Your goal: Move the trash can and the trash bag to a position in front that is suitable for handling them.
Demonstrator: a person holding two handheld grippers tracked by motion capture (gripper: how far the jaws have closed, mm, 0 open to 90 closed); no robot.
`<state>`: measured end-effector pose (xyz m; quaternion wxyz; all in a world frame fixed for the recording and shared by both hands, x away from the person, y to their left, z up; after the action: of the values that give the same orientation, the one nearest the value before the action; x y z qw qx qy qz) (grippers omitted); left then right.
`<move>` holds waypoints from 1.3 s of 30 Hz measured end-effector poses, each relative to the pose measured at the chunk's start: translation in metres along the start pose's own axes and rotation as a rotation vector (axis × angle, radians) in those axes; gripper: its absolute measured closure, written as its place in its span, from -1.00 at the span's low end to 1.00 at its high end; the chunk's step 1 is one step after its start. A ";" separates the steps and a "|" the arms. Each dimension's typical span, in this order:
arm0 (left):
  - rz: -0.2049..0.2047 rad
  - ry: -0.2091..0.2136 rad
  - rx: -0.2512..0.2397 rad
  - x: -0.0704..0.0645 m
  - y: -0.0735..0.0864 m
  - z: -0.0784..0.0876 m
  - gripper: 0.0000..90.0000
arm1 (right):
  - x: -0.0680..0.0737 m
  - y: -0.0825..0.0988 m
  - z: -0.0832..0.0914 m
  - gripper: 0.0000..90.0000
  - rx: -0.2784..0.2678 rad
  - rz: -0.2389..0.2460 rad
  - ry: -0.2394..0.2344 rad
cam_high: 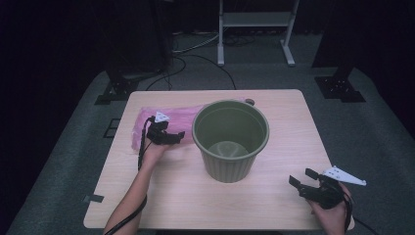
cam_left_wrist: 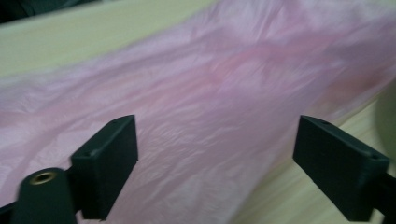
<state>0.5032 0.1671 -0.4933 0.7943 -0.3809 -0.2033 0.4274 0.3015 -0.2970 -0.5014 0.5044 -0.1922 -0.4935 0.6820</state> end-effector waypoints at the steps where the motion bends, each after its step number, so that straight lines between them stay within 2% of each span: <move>1: -0.008 -0.006 0.029 0.002 0.003 -0.005 -0.54 | 0.000 0.000 0.000 -0.59 0.000 0.002 0.000; 3: -0.020 -0.012 0.076 0.005 0.009 -0.012 -0.43 | 0.000 0.000 0.000 -0.59 0.000 0.004 0.001; 5: -0.020 -0.025 0.103 0.008 0.014 -0.014 -0.20 | -0.001 0.000 0.000 -0.59 -0.002 0.002 0.004; 6: -0.008 -0.006 0.091 0.009 0.015 -0.014 -0.07 | -0.002 0.000 0.000 -0.59 -0.003 0.000 0.003; 8: -0.011 0.010 0.100 0.010 0.017 -0.009 0.35 | -0.003 0.001 0.001 -0.59 -0.002 -0.001 0.004; 9: -0.011 0.010 0.100 0.010 0.017 -0.009 0.63 | -0.003 0.001 0.001 -0.59 -0.002 -0.001 0.004; 11: -0.019 0.036 0.133 0.011 0.020 -0.002 0.83 | -0.002 0.001 0.001 -0.59 0.000 -0.002 0.004; 13: -0.021 0.057 0.151 0.012 0.025 0.005 0.92 | -0.001 0.001 0.001 -0.59 -0.002 0.000 0.003; 17: -0.060 0.079 0.181 0.018 0.040 0.027 0.95 | 0.000 0.001 0.003 -0.59 -0.005 0.002 0.001; 24: -0.084 0.151 0.211 0.017 0.081 0.079 0.95 | 0.002 0.001 0.001 -0.59 -0.004 0.000 -0.003; 32: -0.136 0.182 0.265 0.009 0.121 0.135 0.96 | 0.008 -0.002 -0.001 -0.59 -0.005 0.013 0.000; 35: -0.135 0.190 0.259 0.007 0.129 0.148 0.95 | 0.009 -0.001 -0.002 -0.59 0.002 0.014 0.002; 39: -0.133 0.239 0.248 0.001 0.130 0.165 0.58 | 0.011 -0.001 -0.003 -0.59 0.007 0.018 -0.001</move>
<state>0.3289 0.2837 -0.4910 0.8802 -0.3139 -0.0782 0.3473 0.2999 -0.2857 -0.4994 0.4988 -0.1945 -0.4896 0.6883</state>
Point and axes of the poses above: each handheld gripper's, and its own axes: z roughly backward along the jaws, y roughly out of its underside, x roughly to its left, the point moved 6 cm from there along -z, roughly forward along the jaws, and after that the axes turned 1 degree about z, right-handed, at the moved point
